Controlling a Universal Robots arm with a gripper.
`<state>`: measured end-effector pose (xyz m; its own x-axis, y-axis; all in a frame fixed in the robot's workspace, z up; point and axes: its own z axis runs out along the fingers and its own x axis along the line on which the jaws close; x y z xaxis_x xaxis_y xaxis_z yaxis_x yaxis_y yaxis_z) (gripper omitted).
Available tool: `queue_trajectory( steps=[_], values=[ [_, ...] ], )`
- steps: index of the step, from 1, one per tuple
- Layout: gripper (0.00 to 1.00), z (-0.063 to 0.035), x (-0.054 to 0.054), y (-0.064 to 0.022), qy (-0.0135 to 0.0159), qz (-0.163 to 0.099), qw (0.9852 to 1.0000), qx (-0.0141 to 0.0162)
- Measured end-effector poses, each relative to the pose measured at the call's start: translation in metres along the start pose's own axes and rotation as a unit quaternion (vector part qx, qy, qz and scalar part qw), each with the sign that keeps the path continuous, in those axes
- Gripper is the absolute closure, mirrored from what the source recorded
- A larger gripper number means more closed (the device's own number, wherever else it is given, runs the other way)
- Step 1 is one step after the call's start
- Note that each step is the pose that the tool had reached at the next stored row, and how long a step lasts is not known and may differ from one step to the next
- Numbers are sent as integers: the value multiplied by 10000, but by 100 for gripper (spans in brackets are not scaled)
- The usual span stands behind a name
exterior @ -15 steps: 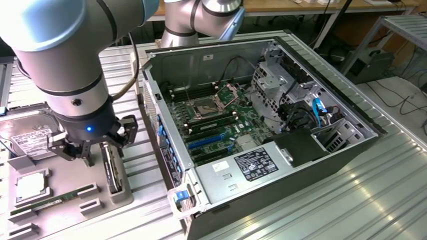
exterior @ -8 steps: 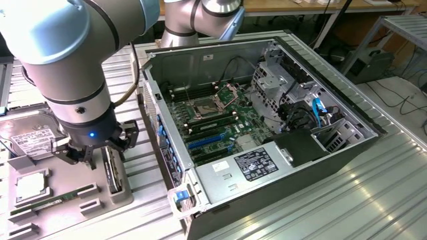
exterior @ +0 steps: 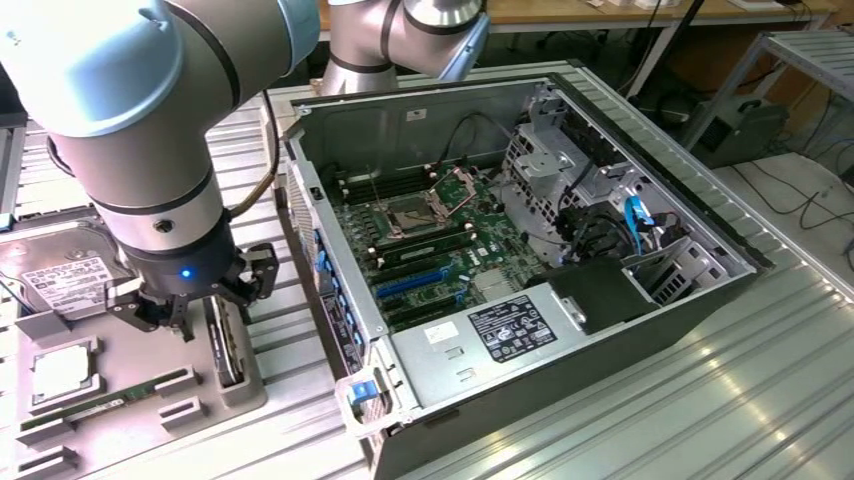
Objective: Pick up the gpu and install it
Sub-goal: 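Pick up the gpu and move the gpu toward the slot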
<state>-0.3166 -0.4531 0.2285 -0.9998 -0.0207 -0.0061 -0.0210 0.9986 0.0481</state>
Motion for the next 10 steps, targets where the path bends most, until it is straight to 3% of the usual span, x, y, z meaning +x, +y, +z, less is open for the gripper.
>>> queue_trajectory(
  steps=[3, 4, 5, 6, 7, 8, 10],
  values=[
    [42, 0, 0, 0, 0, 0, 10000, 0],
    [48, 0, 0, 0, 0, 0, 10000, 0],
    [48, 0, 0, 0, 0, 0, 10000, 0],
    [60, 0, 0, 0, 0, 0, 10000, 0],
    [60, 0, 0, 0, 0, 0, 10000, 0],
    [67, 0, 0, 0, 0, 0, 10000, 0],
    [67, 0, 0, 0, 0, 0, 10000, 0]
  ],
)
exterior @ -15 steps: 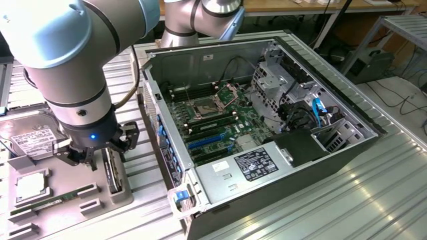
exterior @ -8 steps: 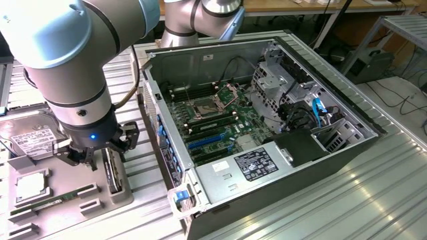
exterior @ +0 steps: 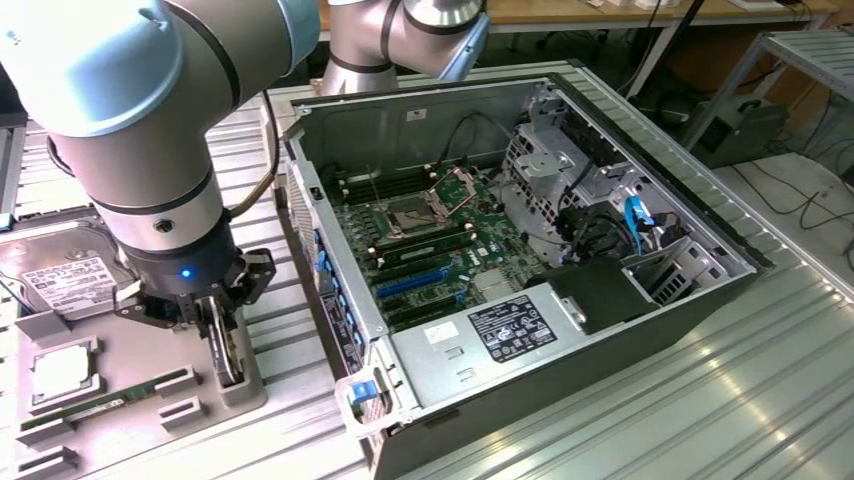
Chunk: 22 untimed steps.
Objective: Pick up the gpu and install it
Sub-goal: 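Pick up the gpu and move the gpu toward the slot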
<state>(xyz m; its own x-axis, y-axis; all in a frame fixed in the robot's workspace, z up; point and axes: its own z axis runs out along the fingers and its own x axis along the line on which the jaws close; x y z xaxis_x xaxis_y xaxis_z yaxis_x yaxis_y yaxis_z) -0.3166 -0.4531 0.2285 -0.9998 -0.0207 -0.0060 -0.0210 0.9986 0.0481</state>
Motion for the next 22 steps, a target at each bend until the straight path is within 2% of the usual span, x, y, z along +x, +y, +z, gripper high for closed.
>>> queue_trajectory(
  steps=[4, 6, 19, 22],
  values=[
    [67, 0, 0, 0, 0, 0, 10000, 0],
    [72, 0, 0, 0, 0, 0, 10000, 0],
    [72, -1, -1, 0, -1, 0, 10000, -2],
    [72, -54, -1, 3, 0, 0, 10000, -10]
  ],
)
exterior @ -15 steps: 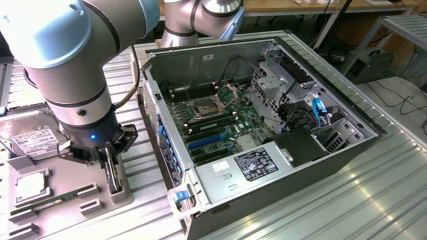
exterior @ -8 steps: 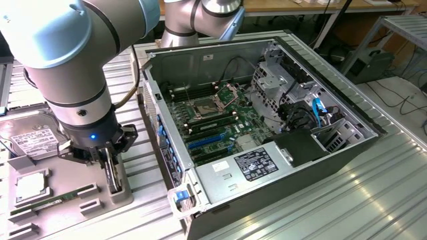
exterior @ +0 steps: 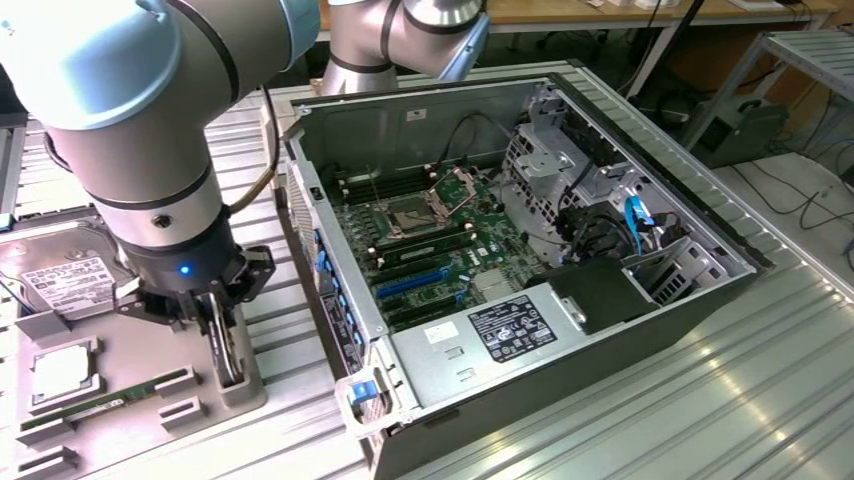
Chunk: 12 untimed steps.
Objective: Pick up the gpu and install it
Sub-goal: 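Pick up the gpu and move the gpu toward the slot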
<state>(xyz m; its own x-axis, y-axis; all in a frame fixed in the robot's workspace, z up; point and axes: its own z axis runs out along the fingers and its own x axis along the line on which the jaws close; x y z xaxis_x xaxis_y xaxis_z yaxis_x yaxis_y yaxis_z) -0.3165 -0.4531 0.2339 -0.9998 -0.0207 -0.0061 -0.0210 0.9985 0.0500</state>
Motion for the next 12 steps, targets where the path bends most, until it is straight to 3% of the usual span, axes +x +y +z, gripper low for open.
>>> queue_trajectory(
  steps=[7, 12],
  values=[
    [72, -180, -1, 9, 0, 0, 10000, -5],
    [72, -438, -3, 22, 0, 0, 10000, -13]
  ],
)
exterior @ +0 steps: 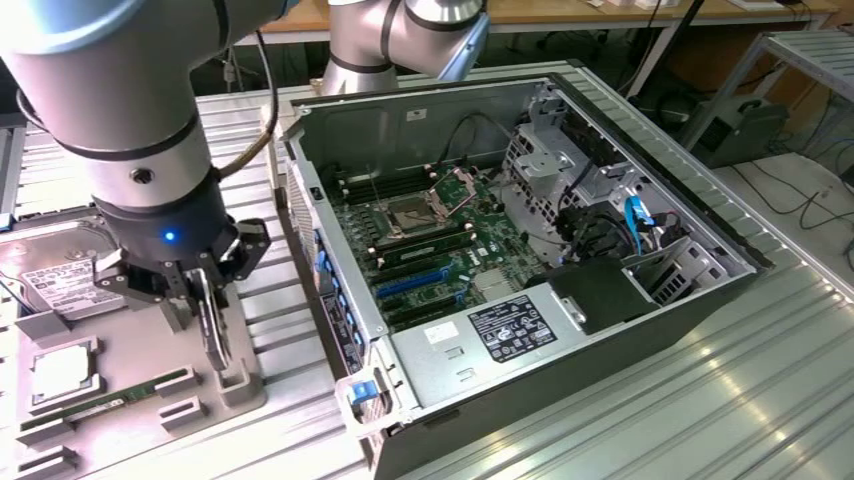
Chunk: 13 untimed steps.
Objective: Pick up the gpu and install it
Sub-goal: 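Pick up the gpu and move the gpu toward the slot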
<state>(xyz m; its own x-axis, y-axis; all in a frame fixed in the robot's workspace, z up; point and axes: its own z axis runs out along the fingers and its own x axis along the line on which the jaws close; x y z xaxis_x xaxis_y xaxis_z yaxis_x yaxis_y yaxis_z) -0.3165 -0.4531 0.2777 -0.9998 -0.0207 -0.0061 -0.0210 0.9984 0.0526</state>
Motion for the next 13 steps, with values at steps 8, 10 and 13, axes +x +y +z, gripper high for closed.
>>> queue_trajectory(
  steps=[8, 10, 13],
  values=[
    [72, -385, -3, 20, 0, 0, 10000, -17],
    [72, -466, -3, 24, 0, 0, 10000, -17],
    [72, -572, -4, 30, -1, 0, 10000, -17]
  ],
)
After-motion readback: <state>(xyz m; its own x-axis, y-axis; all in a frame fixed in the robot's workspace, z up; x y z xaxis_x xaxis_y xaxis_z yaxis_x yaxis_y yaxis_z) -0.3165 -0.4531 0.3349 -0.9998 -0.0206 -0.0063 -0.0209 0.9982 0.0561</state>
